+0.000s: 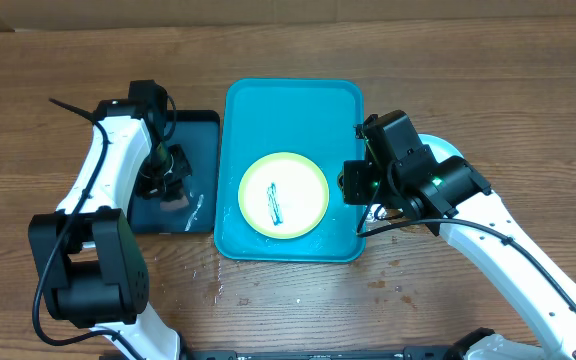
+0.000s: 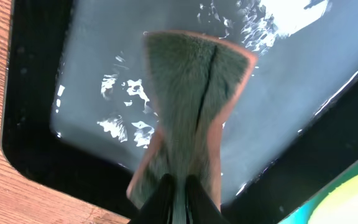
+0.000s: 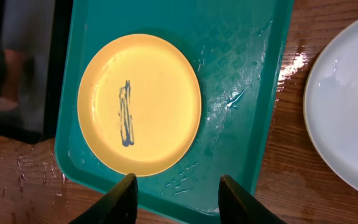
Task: Clean dirty plates on tray and stack at the side
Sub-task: 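Grasp the sponge from the black tray with the left gripper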
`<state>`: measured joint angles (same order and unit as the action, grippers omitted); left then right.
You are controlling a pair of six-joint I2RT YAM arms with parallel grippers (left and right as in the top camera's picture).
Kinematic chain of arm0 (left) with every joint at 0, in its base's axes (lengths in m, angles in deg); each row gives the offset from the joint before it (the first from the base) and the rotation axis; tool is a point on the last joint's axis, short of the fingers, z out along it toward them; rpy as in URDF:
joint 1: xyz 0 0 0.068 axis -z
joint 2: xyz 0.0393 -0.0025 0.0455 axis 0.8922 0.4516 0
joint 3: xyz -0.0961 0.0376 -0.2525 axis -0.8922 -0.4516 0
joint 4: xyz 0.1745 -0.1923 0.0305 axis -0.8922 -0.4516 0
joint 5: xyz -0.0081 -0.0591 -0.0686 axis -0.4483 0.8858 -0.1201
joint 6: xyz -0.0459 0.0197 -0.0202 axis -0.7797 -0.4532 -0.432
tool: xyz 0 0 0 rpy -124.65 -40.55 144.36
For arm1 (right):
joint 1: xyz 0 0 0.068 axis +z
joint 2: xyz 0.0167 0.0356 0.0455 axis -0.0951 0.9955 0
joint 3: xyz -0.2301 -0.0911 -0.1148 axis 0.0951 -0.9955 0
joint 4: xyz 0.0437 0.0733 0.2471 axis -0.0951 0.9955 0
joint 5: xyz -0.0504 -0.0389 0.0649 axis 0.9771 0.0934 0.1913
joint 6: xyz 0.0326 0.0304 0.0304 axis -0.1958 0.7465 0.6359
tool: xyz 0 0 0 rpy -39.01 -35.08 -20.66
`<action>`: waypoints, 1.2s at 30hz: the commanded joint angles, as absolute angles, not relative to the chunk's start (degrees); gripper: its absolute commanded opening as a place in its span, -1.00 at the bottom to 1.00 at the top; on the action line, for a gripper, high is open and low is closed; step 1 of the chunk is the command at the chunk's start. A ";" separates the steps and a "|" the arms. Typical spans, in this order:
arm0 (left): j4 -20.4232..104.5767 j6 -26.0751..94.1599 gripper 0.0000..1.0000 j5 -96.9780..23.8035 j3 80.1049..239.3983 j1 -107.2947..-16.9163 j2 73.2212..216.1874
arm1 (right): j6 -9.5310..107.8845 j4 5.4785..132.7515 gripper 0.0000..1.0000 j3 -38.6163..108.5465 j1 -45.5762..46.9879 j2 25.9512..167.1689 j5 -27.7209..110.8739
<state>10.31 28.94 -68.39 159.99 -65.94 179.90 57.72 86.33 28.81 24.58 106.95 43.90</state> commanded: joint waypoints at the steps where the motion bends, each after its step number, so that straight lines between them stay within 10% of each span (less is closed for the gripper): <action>1: 12.12 29.97 -0.80 -70.42 157.59 -66.14 180.45 | 57.53 86.15 -0.13 29.32 24.37 106.97 44.69; 10: 24.67 29.94 -0.21 -72.00 148.71 -66.12 180.58 | 57.55 86.17 -0.13 29.32 24.37 106.97 44.65; 16: 29.37 29.86 -0.92 -69.74 143.34 -65.81 180.58 | 57.55 86.17 -0.13 29.32 24.37 106.97 44.65; 36: 15.88 30.64 -0.92 -70.44 156.54 -66.73 175.97 | 67.80 83.94 -0.07 29.29 22.70 112.88 50.83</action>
<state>12.89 29.99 -69.88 159.62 -67.62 175.60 68.04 84.84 28.81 22.77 109.42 54.42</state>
